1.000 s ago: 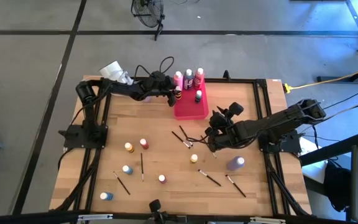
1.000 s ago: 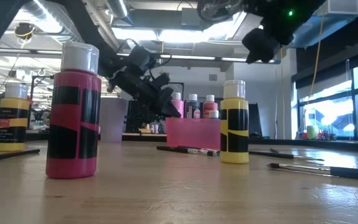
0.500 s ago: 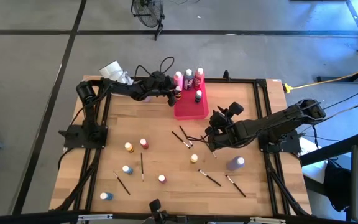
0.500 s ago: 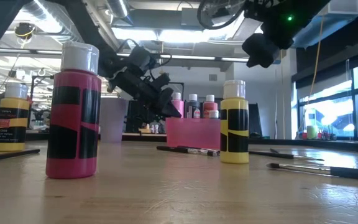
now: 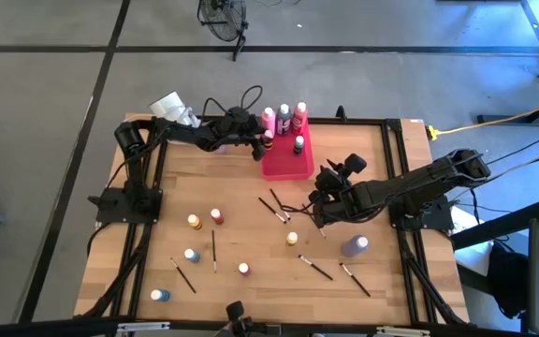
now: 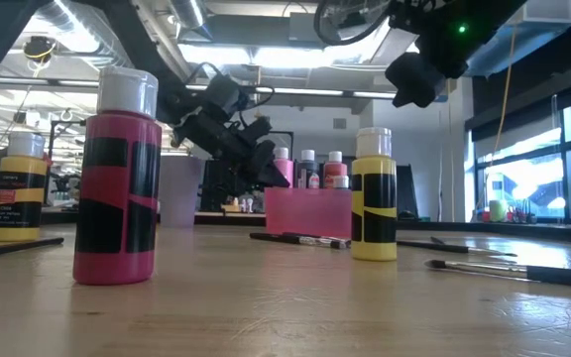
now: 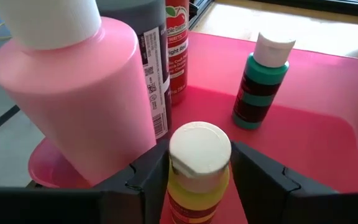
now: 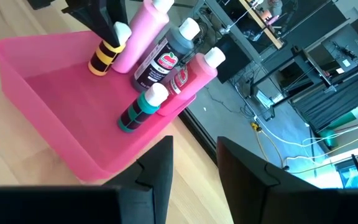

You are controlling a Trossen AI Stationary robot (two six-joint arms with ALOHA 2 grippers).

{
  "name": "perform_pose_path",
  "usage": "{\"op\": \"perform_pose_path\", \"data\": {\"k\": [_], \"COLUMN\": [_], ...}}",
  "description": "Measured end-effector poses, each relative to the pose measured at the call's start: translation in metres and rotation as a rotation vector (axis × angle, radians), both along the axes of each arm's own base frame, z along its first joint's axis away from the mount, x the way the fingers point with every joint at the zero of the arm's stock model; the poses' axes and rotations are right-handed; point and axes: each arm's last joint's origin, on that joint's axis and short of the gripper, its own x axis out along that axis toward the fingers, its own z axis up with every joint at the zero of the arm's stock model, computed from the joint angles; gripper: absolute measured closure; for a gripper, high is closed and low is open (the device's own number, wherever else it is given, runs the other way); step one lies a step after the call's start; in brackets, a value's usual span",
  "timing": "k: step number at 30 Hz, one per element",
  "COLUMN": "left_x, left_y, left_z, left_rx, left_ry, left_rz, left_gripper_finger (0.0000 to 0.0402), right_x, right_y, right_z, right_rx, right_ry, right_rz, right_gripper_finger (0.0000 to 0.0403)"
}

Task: Pick & Place Paint Supplies
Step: Put the top left yellow paint bottle into the red bin, then put the black paint brush into the purple cup

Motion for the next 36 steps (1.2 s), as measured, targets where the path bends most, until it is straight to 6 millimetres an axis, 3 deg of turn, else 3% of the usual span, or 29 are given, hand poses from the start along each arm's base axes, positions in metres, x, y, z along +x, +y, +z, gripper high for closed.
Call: {"op": "perform_pose_path", "data": {"k": [11,22,36], "left_x": [0.002,0.001,-0.015], "left_y": [-0.002,-0.002,-0.019], "left_z": [0.001,0.003,0.052], "left_rx": [0.009,0.021,0.01], "left_ry": [-0.014,-0.013,0.011], "left_rz": [-0.007,0.013,0.005], "left_gripper_finger": [0.0167,0.0158,0.0162], "right_x": [0.0,0.0,0.0], "right_y": [0.0,0.0,0.0], "right_z": [0.0,-0.001,-0.001], "right_rx": [0.009,0.022,0.018], "right_ry": [0.003,0.007,0.028], "right_rz": [0.002,0.005,0.013], "right_gripper_finger": [0.0275,0.0275,0.0275]}}
